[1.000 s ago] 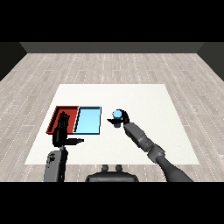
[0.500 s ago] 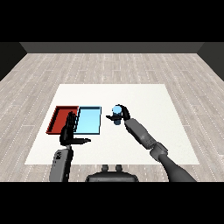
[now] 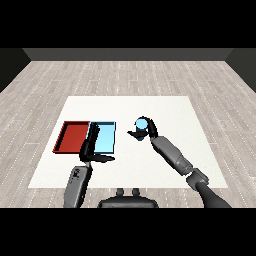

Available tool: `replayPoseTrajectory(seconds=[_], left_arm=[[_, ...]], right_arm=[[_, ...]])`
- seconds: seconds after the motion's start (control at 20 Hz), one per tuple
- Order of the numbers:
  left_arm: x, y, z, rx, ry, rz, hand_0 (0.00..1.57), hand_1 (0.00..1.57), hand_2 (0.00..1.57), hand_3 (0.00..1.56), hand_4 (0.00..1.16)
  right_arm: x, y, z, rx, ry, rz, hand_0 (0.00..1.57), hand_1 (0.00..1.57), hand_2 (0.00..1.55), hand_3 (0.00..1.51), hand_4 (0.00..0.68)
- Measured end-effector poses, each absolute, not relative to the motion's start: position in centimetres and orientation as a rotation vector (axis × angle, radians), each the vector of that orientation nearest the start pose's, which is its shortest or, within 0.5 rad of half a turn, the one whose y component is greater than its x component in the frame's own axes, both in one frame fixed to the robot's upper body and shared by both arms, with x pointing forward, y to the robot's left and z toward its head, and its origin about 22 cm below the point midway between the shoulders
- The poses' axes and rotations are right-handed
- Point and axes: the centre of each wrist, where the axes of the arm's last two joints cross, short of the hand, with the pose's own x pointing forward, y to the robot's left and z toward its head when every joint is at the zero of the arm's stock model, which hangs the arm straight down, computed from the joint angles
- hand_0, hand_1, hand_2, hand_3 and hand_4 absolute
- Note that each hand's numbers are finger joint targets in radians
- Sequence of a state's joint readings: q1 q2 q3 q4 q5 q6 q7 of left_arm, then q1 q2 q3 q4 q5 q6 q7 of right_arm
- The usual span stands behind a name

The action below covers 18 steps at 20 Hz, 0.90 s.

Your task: Pick the blue can and put it in the blue box

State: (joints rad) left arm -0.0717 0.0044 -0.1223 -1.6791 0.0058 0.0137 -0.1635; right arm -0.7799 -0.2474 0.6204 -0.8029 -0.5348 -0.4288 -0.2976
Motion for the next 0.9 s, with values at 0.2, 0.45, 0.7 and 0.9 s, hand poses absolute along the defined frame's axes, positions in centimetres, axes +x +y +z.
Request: replayPoseTrajectory(seconds=[0.2, 0.45, 0.7, 0.9], left_arm=[[26.0, 17.2, 4.4, -0.156, -1.875, -0.116, 0.00, 0.00, 0.00, 0.00, 0.00], [26.6, 15.6, 4.1, -0.182, -1.861, -0.134, 0.00, 0.00, 0.00, 0.00, 0.00], [27.6, 14.6, 4.3, -0.192, -1.846, -0.149, 0.00, 0.00, 0.00, 0.00, 0.00], [27.2, 13.1, 3.8, -0.219, -1.836, -0.154, 0.00, 0.00, 0.00, 0.00, 0.00]], right_arm=[[36.1, -14.8, 4.5, -0.048, -1.751, 0.281, 1.50, 1.50, 1.47, 1.40, 0.596], [33.9, -13.5, 6.1, -0.043, -1.789, 0.279, 1.50, 1.50, 1.47, 1.40, 0.596], [32.8, -12.7, 7.3, -0.034, -1.820, 0.288, 1.50, 1.50, 1.46, 1.39, 0.601], [32.3, -12.3, 8.5, -0.031, -1.840, 0.298, 1.50, 1.50, 1.46, 1.39, 0.585]])
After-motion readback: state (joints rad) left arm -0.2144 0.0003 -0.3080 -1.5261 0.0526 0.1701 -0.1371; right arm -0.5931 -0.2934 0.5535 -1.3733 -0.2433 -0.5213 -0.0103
